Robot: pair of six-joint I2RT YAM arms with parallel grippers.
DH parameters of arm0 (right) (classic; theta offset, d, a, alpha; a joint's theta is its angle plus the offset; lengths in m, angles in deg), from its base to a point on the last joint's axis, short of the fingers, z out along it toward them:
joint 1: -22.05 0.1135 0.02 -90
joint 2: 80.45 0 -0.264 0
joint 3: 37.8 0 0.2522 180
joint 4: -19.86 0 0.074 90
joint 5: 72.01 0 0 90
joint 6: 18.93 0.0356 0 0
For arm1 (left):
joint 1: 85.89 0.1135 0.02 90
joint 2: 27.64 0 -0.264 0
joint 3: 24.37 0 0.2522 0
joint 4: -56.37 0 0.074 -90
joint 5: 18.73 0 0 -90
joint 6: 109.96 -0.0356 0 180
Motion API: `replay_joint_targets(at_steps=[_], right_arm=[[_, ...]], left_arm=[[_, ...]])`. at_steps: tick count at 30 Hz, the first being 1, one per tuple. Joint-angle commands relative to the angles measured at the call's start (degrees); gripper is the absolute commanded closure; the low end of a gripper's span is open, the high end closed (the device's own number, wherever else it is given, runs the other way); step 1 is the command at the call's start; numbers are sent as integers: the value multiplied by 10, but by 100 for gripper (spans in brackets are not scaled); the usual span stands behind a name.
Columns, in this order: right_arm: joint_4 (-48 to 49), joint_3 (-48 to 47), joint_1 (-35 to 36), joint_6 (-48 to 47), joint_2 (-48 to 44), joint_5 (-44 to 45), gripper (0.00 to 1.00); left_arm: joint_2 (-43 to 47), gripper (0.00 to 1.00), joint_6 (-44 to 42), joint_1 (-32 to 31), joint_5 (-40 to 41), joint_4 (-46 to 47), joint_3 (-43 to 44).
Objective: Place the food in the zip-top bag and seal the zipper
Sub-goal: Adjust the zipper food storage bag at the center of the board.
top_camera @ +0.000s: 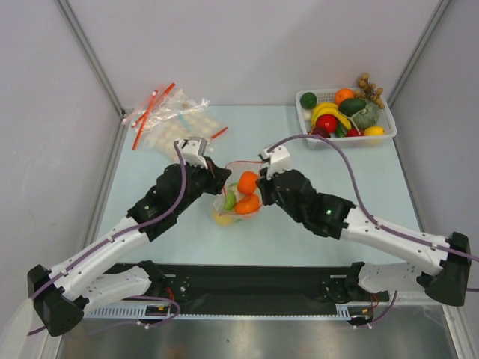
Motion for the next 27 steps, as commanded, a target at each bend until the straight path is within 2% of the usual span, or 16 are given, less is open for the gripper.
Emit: replay_joint_targets(at_steps=[1,4,7,9,14,18,21,24,25,27], right_arm=[[26,16,-27,-11,-80,31,100],[59,53,-56,-15,-151,34,100],[89,86,-84,-11,-200,11,100],[107,101,-97,-4,-207,-18,100],[99,78,-101,-4,-160,-76,100],[92,73,-100,-7,-136,-88,100],[104,76,-101,-9,-125,-110,95],[103,73,-103,-7,-108,-119,76],[104,73,-108,-4,-106,-119,62],[106,76,-114,1,-104,-119,54]], left_arm=[[3,100,-17,-4,-140,86,10],[0,100,-18,-7,-197,113,8],[2,100,-17,-8,-209,122,7],[6,100,-15,-8,-190,110,4],[9,99,-4,-7,-50,49,9],[12,100,-13,-7,-62,53,9],[7,100,-18,-7,-77,58,10],[2,100,-21,-7,-47,41,16],[2,100,-18,-7,-37,35,18],[4,100,-14,-7,-3,21,19]])
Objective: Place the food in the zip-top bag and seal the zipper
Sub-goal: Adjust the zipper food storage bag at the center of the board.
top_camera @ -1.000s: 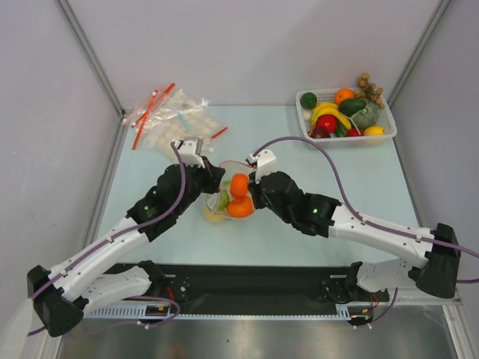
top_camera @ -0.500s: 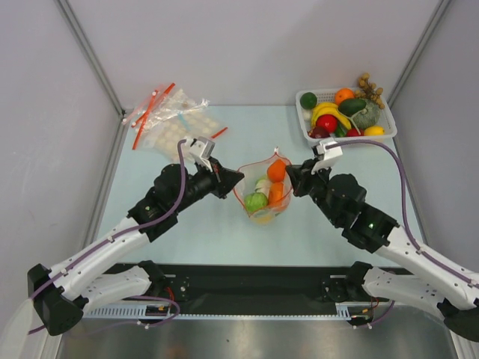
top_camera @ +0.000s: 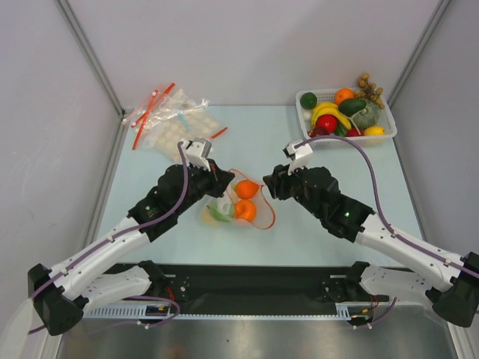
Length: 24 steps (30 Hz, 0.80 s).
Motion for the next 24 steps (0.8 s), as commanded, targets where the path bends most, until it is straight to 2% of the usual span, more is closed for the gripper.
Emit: replay_joint_targets(at_steps=[1,6,11,14,16,18,19,22,24], right_arm=[[29,-16,-16,9,3,-16,50],[32,-8,-28,13,-15,-11,35],[31,2,-56,17,-37,20,33],[32,2,-106,30,-29,21,33],[46,1,-165,48,-19,11,30],[71,-11,-208,70,13,-12,27],[79,-16,-260,96,28,-42,24],[104,-53,-345,151,99,-92,16],[131,-70,-376,169,156,-113,13]], left_arm=[[8,100,-1,0,59,10,18],[11,100,7,1,112,-11,18],[4,100,10,5,123,-18,21],[4,100,8,5,120,-18,21],[9,100,6,5,118,-18,21],[12,100,4,5,115,-18,20],[15,100,1,5,113,-17,18],[13,100,-1,5,111,-11,13],[10,100,0,5,109,-10,13]])
